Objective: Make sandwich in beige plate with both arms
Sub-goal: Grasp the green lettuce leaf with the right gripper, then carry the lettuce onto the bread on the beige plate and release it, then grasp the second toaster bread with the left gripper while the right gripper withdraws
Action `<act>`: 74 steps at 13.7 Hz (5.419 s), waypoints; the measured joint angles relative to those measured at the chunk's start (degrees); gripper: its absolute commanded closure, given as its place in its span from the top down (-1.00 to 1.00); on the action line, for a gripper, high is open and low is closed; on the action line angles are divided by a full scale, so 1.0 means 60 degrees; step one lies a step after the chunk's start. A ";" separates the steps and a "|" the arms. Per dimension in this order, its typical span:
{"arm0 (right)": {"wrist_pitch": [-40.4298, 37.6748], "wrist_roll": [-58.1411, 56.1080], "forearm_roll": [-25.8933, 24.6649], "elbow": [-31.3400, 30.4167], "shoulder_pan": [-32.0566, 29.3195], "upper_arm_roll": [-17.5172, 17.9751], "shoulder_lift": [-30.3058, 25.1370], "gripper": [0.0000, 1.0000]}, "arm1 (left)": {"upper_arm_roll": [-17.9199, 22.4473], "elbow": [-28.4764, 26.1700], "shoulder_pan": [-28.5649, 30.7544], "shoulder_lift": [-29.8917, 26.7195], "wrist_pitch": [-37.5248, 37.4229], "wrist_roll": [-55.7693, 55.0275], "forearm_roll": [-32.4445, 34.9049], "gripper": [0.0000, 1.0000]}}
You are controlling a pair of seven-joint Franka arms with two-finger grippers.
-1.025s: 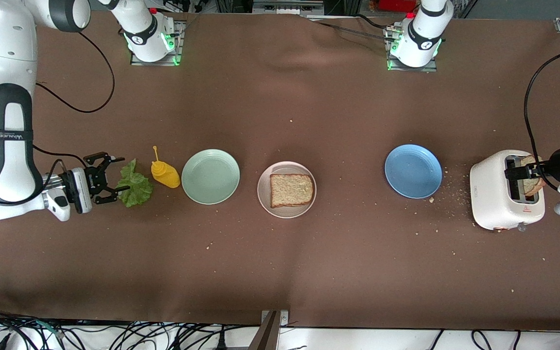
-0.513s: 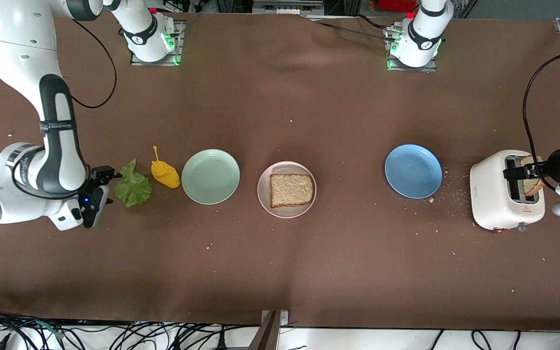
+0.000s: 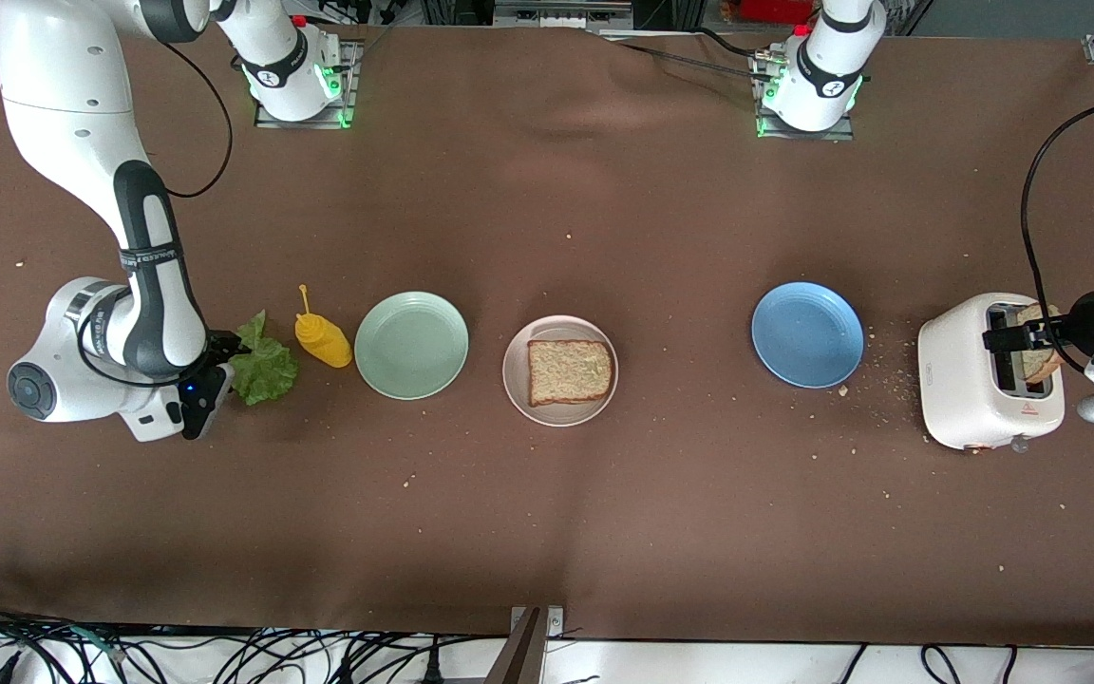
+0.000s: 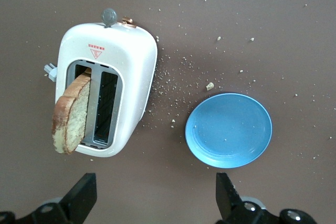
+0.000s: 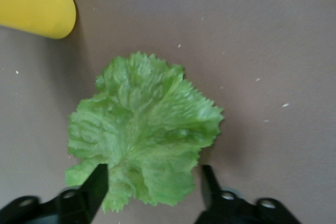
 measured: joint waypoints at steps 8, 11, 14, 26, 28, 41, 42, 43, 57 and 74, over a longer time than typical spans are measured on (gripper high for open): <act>-0.0095 0.0591 -0.0975 0.0118 0.0313 -0.0123 -0.0426 -1.00 | 0.0000 -0.0038 0.0000 0.0027 0.0000 0.0000 0.0000 1.00; -0.1367 0.1131 -0.1822 0.1024 0.0459 -0.0131 -0.0720 -1.00 | -0.0001 -0.0041 0.0000 0.0028 0.0000 0.0000 0.0000 1.00; -0.3148 0.1716 -0.2319 0.2493 0.0756 -0.0141 -0.0891 -1.00 | -0.0001 -0.0047 0.0000 0.0028 0.0000 0.0000 0.0000 1.00; -0.7987 0.9087 0.1179 0.5635 0.1868 -0.0095 -0.1168 -1.00 | 0.0148 -0.0158 0.0649 0.0032 0.0287 0.1179 0.0008 1.00; -0.7067 1.0327 0.2158 0.5544 0.1996 -0.0064 -0.0868 -1.00 | 0.0157 -0.0272 0.1042 0.0038 0.0596 0.1756 0.0009 1.00; 0.0155 1.6352 0.6735 0.4272 0.4623 0.0353 0.1257 -1.00 | 0.0161 -0.2840 0.2044 0.0132 0.3766 0.2567 0.0216 0.48; 0.0598 1.6353 0.7206 0.4251 0.4623 0.0453 0.1485 -1.00 | 0.0161 -0.2994 0.2049 0.0133 0.3881 0.2570 0.0220 -0.08; 0.0888 1.6353 0.7518 0.4245 0.4622 0.0528 0.1678 -1.00 | 0.0161 -0.3140 0.2055 0.0133 0.3946 0.2570 0.0250 -0.81; 0.0396 1.6323 0.4615 0.3718 0.4743 0.0832 0.1552 1.00 | -0.0054 -0.1516 0.1998 -0.0108 0.1862 0.2570 0.0982 -1.00; -0.3775 1.3019 0.0007 0.3783 0.3906 -0.2957 -0.2779 1.00 | -0.0662 -0.0626 -0.1260 0.1493 0.0703 0.2174 -0.7185 -1.00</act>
